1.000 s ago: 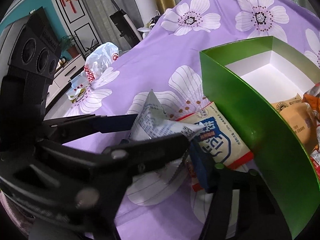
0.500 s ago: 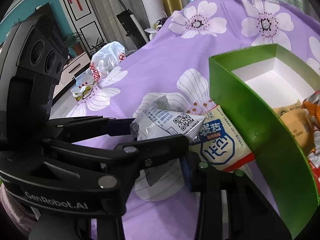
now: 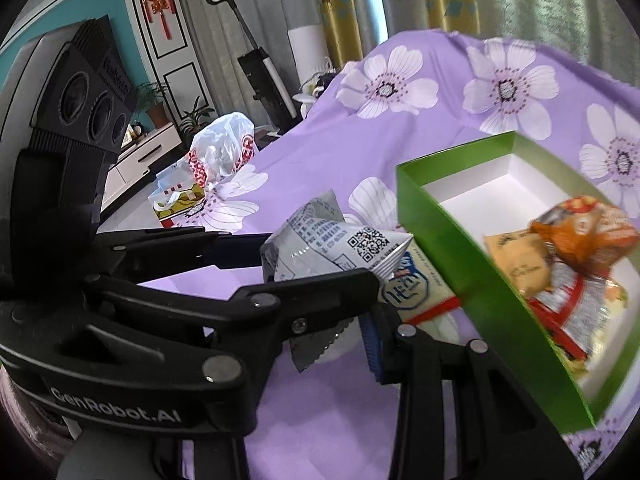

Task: Organize snacks
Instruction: 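Carry the white snack bag over the green box with the left tool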

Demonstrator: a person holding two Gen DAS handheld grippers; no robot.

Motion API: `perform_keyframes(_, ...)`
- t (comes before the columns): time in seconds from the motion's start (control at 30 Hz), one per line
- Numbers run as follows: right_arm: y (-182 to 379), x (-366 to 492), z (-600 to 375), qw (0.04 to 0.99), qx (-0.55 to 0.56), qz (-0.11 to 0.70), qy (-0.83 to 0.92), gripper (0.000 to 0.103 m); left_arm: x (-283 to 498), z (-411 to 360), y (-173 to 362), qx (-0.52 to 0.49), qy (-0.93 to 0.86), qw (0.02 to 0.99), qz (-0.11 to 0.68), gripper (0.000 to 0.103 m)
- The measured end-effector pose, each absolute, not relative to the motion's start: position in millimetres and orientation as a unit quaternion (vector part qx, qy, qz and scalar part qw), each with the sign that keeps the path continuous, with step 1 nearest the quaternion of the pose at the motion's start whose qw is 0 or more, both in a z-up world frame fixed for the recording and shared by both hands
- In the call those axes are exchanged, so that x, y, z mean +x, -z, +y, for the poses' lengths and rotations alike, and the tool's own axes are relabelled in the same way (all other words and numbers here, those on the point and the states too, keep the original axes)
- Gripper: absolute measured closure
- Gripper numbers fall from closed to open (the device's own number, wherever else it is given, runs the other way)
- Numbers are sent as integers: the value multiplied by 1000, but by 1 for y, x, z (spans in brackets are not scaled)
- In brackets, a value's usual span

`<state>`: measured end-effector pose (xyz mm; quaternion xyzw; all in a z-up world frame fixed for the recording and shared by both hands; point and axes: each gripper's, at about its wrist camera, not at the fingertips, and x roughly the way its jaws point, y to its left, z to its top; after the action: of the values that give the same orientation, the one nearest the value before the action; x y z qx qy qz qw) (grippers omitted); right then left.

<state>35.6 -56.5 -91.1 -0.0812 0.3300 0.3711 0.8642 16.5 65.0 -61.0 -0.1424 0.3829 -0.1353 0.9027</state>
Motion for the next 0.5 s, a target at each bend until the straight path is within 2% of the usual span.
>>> perform_keyframes(0.5,65,-18,-141,896,-73,287,-330,65,-19,-26,28,-83,184,908,369,42)
